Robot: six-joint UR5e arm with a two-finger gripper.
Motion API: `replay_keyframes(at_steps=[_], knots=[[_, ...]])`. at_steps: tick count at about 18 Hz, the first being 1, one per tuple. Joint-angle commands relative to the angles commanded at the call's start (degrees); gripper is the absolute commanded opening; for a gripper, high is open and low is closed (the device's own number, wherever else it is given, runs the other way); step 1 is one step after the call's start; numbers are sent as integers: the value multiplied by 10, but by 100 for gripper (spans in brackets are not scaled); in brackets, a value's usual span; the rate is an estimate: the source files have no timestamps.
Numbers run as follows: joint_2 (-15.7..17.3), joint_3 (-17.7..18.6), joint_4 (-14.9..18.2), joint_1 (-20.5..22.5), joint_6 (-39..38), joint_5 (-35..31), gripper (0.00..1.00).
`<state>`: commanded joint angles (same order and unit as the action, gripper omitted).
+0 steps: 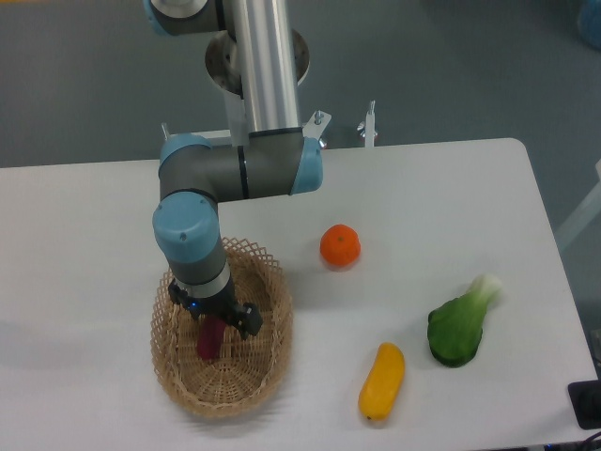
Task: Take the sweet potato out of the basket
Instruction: 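Close the gripper around the purple sweet potato inside the basket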
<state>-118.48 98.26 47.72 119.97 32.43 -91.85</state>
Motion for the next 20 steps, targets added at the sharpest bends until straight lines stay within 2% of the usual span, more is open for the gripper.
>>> replay_keyframes(at_steps=[11, 16, 18, 20], knots=[[-4, 4, 1, -5, -1, -1, 100], [-11, -1, 0, -9, 11, -24, 45], [-11, 0, 0, -9, 20, -24, 43], [-8, 0, 0, -9, 21, -24, 35]])
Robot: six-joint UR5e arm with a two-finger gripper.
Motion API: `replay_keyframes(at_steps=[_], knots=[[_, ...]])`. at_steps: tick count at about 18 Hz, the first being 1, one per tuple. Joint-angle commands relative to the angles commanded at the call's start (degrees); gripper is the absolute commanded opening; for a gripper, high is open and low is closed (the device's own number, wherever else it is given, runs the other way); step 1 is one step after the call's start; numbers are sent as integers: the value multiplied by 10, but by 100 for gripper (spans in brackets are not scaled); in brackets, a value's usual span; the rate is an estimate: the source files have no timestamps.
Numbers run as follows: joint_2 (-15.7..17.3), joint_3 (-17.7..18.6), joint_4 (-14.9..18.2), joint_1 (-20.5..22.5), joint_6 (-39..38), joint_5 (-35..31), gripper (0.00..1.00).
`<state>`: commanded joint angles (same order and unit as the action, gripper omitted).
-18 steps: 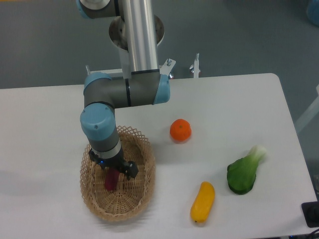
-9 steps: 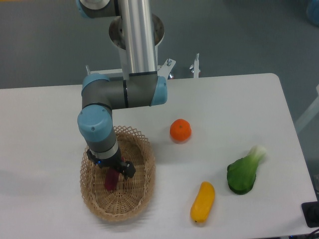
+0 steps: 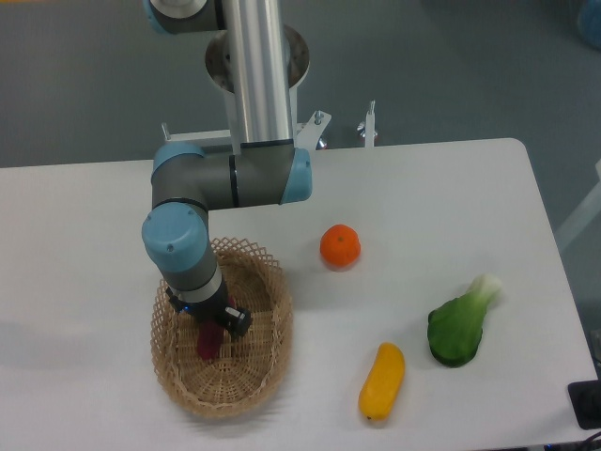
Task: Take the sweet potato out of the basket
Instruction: 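Close the gripper around the purple sweet potato inside the basket, then lift the sweet potato out of the basket and carry it up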
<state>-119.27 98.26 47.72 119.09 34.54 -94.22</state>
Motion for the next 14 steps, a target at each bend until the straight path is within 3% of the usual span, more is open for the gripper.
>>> replay_keyframes(at_steps=[8, 11, 14], knots=[[16, -4, 0, 1, 33, 3, 29], [45, -4, 4, 17, 77, 2, 30], [82, -4, 12, 59, 125, 4, 30]])
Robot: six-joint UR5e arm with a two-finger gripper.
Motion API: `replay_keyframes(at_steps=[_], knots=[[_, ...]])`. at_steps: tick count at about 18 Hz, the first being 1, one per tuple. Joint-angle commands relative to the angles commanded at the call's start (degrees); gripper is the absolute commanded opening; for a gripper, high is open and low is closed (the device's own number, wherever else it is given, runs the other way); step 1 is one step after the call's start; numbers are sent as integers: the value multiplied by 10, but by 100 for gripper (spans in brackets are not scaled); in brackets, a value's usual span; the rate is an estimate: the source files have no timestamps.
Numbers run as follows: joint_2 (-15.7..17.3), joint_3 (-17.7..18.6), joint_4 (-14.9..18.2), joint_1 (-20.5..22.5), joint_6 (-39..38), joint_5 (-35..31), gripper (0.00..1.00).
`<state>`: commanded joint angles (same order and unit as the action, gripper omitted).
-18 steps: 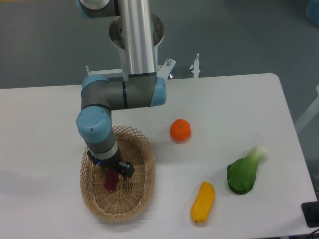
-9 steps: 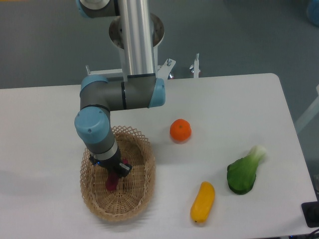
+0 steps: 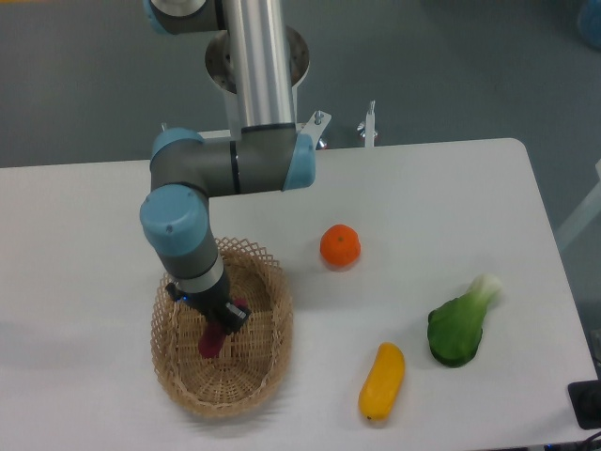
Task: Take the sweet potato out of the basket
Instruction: 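Lift the sweet potato out of the basket and carry it up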
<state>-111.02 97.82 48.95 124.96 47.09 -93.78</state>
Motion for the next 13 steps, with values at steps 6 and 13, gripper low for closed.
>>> replay_keyframes(at_steps=[6, 13], knots=[[66, 0, 56, 120, 142, 34, 31], [100, -5, 119, 263, 340, 62, 31]])
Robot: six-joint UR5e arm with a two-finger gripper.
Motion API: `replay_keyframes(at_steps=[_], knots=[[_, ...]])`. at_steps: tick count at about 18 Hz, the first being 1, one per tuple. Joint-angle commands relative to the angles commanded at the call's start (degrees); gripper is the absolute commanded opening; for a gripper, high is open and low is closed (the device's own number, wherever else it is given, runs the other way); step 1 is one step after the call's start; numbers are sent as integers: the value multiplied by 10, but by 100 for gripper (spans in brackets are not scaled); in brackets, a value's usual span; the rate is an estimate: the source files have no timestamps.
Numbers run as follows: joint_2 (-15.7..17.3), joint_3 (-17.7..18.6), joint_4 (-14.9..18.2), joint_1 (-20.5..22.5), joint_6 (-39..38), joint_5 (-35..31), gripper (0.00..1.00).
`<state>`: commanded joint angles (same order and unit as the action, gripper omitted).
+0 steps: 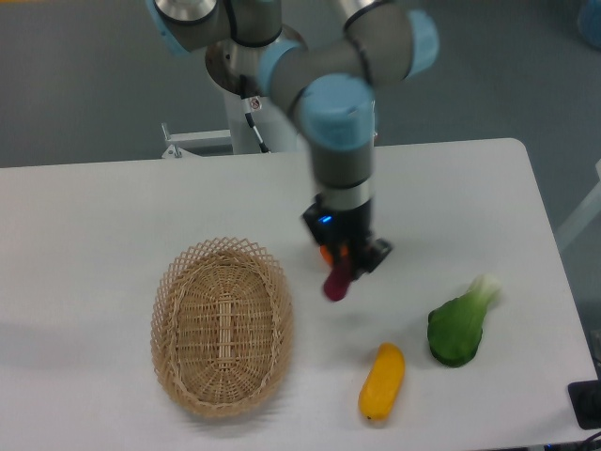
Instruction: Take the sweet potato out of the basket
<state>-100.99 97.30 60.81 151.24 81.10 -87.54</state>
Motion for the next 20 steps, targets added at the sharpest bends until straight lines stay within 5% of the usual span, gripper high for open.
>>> replay_keyframes(at_steps=[6, 20], knots=[[8, -14, 42, 63, 98, 1, 31], [20, -12, 41, 75, 100, 33, 32]])
